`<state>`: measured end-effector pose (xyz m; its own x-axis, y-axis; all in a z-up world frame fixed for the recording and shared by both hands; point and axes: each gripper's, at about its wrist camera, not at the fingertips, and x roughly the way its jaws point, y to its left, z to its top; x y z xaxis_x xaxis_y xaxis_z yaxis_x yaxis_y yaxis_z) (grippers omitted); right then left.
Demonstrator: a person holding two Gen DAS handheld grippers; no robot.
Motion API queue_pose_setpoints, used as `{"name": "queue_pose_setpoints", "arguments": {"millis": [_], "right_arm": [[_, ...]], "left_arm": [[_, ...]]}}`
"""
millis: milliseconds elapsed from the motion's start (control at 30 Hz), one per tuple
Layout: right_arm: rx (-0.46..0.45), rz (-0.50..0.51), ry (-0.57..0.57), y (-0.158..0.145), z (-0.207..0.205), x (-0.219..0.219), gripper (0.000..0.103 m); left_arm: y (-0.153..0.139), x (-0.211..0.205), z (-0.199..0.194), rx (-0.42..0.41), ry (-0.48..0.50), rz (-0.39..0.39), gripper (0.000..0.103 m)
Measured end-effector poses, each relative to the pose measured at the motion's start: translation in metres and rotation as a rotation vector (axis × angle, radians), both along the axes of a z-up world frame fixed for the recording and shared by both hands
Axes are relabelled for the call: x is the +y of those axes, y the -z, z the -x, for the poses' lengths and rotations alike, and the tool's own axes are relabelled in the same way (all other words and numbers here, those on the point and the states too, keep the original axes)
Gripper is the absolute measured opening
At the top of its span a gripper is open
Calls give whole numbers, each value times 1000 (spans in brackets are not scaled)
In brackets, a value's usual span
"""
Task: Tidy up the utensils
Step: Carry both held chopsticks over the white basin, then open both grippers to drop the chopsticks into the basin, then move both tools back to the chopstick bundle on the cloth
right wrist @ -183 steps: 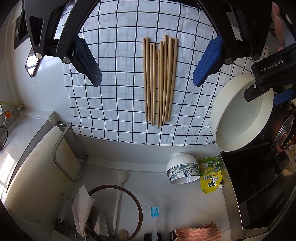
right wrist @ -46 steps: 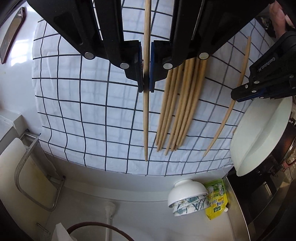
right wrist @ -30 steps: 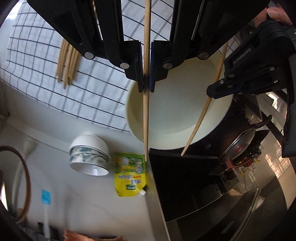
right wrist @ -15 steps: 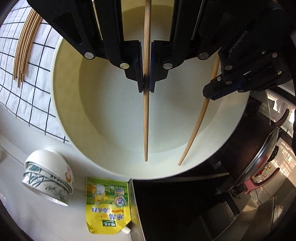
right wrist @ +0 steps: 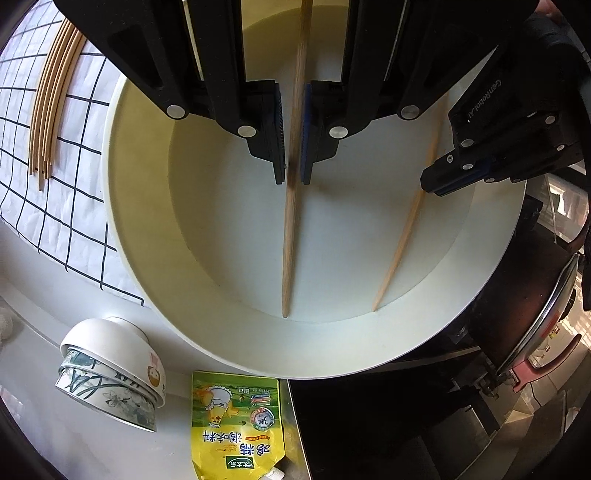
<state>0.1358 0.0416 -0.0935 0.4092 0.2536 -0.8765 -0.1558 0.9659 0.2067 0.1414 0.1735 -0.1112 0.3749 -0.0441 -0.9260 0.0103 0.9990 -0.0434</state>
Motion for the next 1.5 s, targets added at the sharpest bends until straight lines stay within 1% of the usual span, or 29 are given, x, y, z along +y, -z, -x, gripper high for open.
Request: {"name": "queue_pose_setpoints", "arguments": {"millis": [67,100,167,233,267,333,400,500,633,800,1000,1133,1267,1367,1500], "right_arm": [[-16,1,8,-4,2,-2,18],[-22,-3,10,-6,4,-4,19],[-35,-9,11,-11,9,-7,20],[-45,-13,15,-16,15,-12,21],[-48,-18,17,-18,18,-15,21],[-58,-26,24,-24,27,-21,21],[-68,-34,28,-30,36,-27,22],[-86,-32,38,-38,52,-39,23],[-102,-25,65,-47,74,-63,24],[-104,-3,122,-53,102,-104,25],[-97,44,221,-51,131,-161,28],[-85,76,285,-44,143,-199,30],[-73,102,319,-32,154,-228,30],[-51,108,331,-19,156,-241,35],[-18,106,321,3,158,-251,35]], "left_arm": [[-1,1,-2,2,-7,-2,17],[-2,2,-1,3,-13,-3,22],[-6,5,3,0,-22,-2,26],[-12,8,10,-9,-28,2,36],[-15,8,13,-17,-29,1,39],[-22,8,19,-37,-30,-5,54],[-31,6,27,-66,-31,-12,65],[-45,-3,37,-103,-20,-19,65],[-61,-26,53,-129,12,-4,66],[-74,-65,73,-150,73,20,66],[-84,-119,85,-168,163,56,66],[-85,-156,89,-171,214,81,66],[-80,-186,98,-168,249,86,66],[-70,-203,100,-147,268,85,66],[-55,-222,105,-131,286,78,66]]}}
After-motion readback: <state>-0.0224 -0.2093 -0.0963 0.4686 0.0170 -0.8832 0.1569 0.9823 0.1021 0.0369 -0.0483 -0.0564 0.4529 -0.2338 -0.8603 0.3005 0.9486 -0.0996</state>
